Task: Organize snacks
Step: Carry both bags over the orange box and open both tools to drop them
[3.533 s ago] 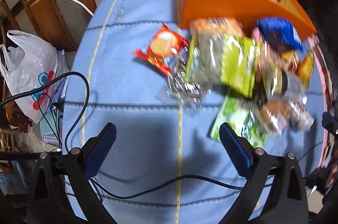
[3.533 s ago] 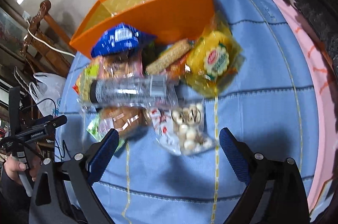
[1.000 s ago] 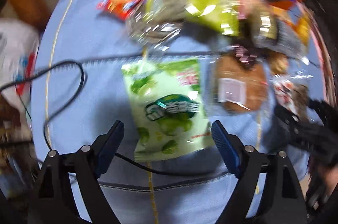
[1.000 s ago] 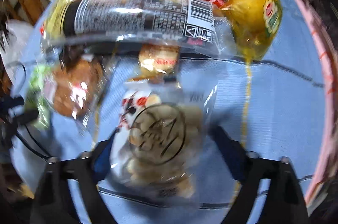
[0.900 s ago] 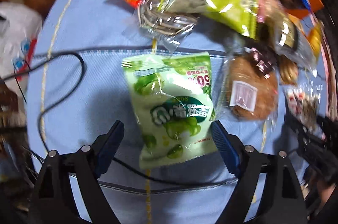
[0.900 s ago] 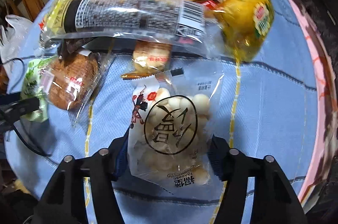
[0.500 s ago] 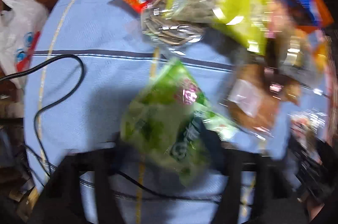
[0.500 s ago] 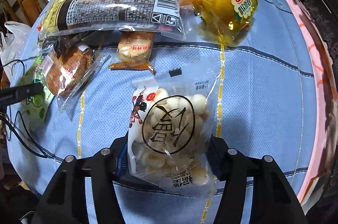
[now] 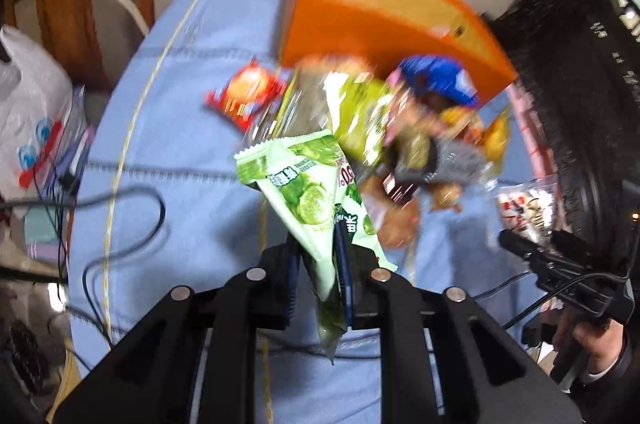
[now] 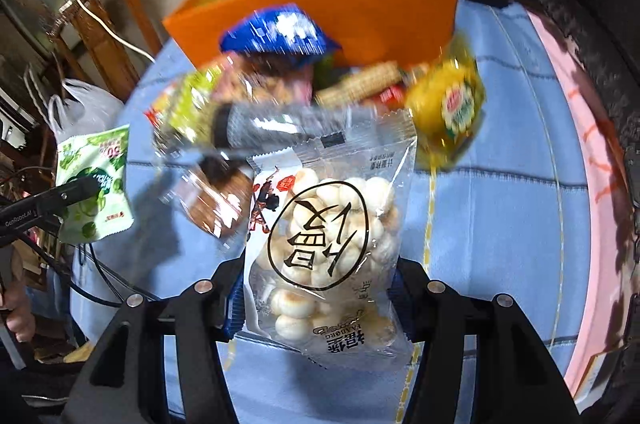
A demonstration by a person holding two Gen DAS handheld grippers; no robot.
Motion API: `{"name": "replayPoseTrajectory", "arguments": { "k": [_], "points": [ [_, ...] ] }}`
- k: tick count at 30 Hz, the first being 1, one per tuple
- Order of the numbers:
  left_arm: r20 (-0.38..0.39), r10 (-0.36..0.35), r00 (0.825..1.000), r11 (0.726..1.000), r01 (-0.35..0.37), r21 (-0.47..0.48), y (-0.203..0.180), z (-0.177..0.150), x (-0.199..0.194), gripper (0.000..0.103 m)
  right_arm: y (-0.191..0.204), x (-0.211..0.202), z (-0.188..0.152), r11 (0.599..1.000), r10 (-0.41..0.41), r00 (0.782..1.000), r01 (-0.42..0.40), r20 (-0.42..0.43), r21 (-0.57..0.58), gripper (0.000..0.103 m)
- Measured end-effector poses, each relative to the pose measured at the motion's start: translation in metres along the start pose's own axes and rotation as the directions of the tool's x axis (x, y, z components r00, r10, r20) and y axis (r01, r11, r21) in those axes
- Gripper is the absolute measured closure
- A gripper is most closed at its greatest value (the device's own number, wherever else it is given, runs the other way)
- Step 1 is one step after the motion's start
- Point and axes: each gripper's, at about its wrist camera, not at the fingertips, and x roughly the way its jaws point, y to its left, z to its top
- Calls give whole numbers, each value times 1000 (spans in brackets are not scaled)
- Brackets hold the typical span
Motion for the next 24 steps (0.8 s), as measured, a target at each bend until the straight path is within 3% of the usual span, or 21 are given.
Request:
{"name": "replayPoseTrajectory", "arguments": {
  "k": [7, 13, 18, 24],
  "points": [
    [110, -24, 994, 997, 16, 71, -19, 35, -20, 87, 5, -41, 24, 1000, 20, 993, -19, 113, -6, 45],
    [185, -56, 981, 992, 33, 123, -48, 85, -25, 87, -6, -65, 71, 1000, 3, 976, -1, 218, -10, 45],
    [230, -67, 971, 989, 35, 143, -65, 140, -19, 87, -16, -62, 121, 1000, -11, 963, 15, 271, -12, 45],
    [205, -56, 977, 991, 29, 132, -73, 193, 12, 87, -23, -33, 181, 1000, -5, 961, 10, 275, -15, 45]
  ]
}}
